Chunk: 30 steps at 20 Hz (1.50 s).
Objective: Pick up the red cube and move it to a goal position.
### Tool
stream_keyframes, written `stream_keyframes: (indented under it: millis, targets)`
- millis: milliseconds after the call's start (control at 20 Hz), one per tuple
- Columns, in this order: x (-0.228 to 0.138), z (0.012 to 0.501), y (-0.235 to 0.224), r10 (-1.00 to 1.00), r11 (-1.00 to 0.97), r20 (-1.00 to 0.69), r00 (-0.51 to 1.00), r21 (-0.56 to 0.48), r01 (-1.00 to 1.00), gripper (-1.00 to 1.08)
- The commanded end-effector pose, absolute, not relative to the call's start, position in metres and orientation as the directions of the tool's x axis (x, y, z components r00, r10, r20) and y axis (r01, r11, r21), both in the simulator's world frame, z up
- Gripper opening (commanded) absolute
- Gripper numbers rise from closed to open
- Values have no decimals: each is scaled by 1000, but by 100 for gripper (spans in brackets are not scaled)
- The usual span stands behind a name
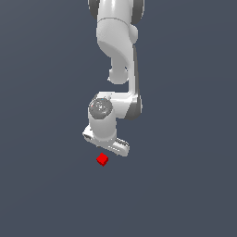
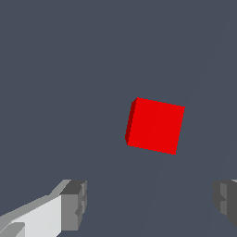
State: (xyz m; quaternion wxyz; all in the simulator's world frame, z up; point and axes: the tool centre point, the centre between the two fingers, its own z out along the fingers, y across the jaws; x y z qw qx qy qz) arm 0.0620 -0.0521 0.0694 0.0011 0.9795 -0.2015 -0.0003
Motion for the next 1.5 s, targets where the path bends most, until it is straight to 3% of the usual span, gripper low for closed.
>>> stream_keyframes:
  millis: [0, 800, 850, 1450]
  targets:
    - [71, 56, -58, -445, -896, 1, 896, 2, -445, 100]
    - [94, 20, -78, -568, -823, 0, 823, 0, -568, 100]
    - [94, 20, -78, -568, -823, 0, 823, 0, -568, -100]
    - [94, 21, -77, -568, -823, 0, 823, 0, -568, -100]
